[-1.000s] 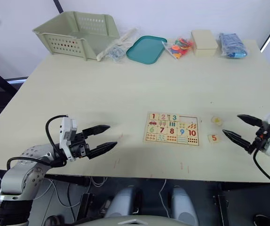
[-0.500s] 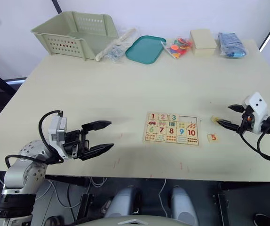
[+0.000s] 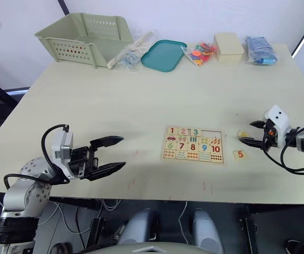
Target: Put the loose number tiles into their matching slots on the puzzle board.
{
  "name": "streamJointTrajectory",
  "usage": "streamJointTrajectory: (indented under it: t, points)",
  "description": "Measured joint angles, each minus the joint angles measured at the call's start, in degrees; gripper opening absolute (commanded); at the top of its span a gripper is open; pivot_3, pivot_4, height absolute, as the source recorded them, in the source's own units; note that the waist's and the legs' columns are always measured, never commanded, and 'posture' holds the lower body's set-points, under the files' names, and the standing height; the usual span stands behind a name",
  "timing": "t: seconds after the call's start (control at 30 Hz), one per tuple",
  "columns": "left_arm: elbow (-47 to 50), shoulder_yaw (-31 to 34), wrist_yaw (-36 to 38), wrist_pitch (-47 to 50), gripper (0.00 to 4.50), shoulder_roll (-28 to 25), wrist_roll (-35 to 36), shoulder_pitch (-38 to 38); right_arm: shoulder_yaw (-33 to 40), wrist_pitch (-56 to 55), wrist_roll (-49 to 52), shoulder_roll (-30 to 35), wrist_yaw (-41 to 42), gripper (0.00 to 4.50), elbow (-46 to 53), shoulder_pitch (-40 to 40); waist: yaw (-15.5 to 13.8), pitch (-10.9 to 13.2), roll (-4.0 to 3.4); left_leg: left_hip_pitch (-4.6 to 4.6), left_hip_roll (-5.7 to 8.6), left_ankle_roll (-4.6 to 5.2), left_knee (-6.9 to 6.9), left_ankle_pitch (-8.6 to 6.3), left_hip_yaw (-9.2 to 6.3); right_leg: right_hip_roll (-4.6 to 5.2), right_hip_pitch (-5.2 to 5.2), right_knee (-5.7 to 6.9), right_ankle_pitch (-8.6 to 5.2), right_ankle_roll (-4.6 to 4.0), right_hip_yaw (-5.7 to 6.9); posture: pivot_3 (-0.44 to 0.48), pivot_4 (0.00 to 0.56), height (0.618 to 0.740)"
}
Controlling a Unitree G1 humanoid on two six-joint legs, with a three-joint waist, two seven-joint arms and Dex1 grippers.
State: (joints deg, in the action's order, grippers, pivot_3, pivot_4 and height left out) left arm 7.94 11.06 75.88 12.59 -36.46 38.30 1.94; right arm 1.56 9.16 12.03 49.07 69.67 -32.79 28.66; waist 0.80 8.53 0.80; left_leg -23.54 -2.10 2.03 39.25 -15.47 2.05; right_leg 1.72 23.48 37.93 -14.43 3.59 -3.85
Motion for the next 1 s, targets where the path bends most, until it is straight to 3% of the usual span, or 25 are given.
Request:
streamJointTrajectory:
  t: [0.5,1.0]
  points:
    - [-1.63,-0.03,2.25,0.0,4.44,-0.36,0.12,0.22,-3.62,-14.58,-4.87,-1.03,11.26,4.5,-16.9,9.51,0.18,0.05,-0.07,0.04,0.0,0.0,-0.01,0.0,0.06,0.02,0.0,0.0,0.0,0.0,-0.01,0.0,0.15,0.74]
    - [-1.96,0.01,3.25,-0.88,4.44,-0.39,0.12,0.12,-5.8,-21.97,-11.41,-3.47,12.65,4.5,-31.92,19.89,0.2,0.08,-0.11,0.05,-0.02,-0.01,-0.03,0.0,0.1,0.09,0.0,0.0,0.0,-0.01,-0.02,0.0,0.15,0.74]
